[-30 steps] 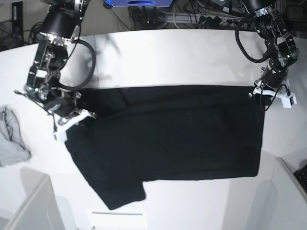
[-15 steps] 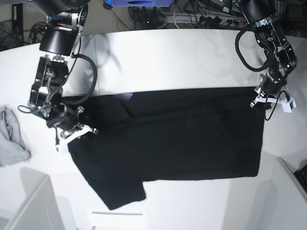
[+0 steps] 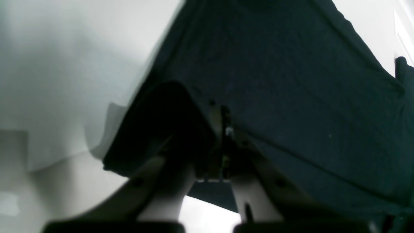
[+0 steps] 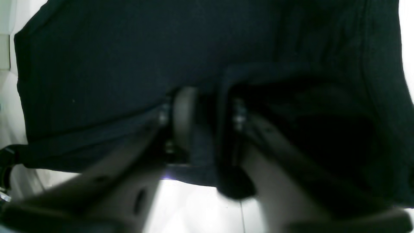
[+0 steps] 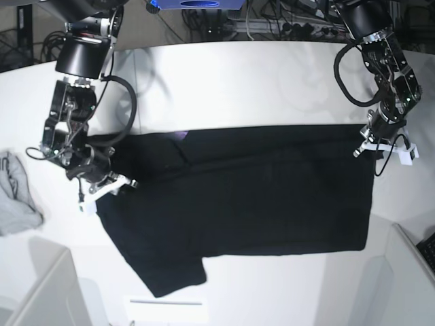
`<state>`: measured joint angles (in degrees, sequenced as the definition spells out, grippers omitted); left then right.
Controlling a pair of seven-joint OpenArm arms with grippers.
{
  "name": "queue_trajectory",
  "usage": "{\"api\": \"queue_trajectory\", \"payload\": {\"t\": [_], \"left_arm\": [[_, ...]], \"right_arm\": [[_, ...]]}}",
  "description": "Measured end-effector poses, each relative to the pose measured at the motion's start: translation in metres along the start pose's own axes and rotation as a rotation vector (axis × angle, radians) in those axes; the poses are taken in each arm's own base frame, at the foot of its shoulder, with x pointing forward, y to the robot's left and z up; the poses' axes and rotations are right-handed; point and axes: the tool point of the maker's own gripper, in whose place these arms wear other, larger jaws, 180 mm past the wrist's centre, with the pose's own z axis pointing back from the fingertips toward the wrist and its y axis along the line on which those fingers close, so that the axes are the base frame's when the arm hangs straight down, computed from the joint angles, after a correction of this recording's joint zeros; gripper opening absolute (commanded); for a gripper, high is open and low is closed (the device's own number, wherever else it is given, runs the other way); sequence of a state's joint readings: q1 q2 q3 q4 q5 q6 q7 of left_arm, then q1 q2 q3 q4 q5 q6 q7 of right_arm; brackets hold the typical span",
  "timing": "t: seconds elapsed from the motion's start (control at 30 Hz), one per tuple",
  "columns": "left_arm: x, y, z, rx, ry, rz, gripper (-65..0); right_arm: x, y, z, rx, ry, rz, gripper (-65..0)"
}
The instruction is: Fold the T-shirt properly
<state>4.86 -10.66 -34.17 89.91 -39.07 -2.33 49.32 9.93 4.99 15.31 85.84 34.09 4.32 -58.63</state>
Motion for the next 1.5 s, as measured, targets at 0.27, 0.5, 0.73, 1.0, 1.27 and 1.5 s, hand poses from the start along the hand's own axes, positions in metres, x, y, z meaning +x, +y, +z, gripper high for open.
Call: {"api": "queue_trajectory", "payload": {"t": [0.27, 0.5, 0.73, 1.0, 1.27, 1.5], "left_arm": [[0.002, 0.0, 0.001, 0.0, -0.008, 0.001, -7.2], [0.004, -0.002, 0.012, -0.002, -0.026, -0.032, -4.1], [0.003, 0.038, 0.064, 0.1, -0.136, 0.045, -4.1], [-0.01, 0.063, 0.076, 0.116, -0.128, 0.03, -4.4], [-0.038, 0.079, 0.07, 0.125, -0.049, 0.055, -45.1], [-0.051, 0.087, 0.064, 0.136, -0.014, 0.088, -65.0]], "right_arm": [[0.01, -0.029, 0.011, -0.044, -0.127, -0.081, -36.6], [0.001, -0.051, 0.049, -0.169, -0.321, -0.229, -35.9], [-0.048, -0.071, 0.073, -0.276, -0.329, -0.402, -30.8], [-0.076, -0.094, 0.068, -0.33, -0.297, -0.521, -24.0], [-0.078, -0.101, 0.04, -0.293, -0.265, -0.538, -24.6], [-0.065, -0.113, 0.03, -0.301, -0.292, -0.555, -24.6]]}}
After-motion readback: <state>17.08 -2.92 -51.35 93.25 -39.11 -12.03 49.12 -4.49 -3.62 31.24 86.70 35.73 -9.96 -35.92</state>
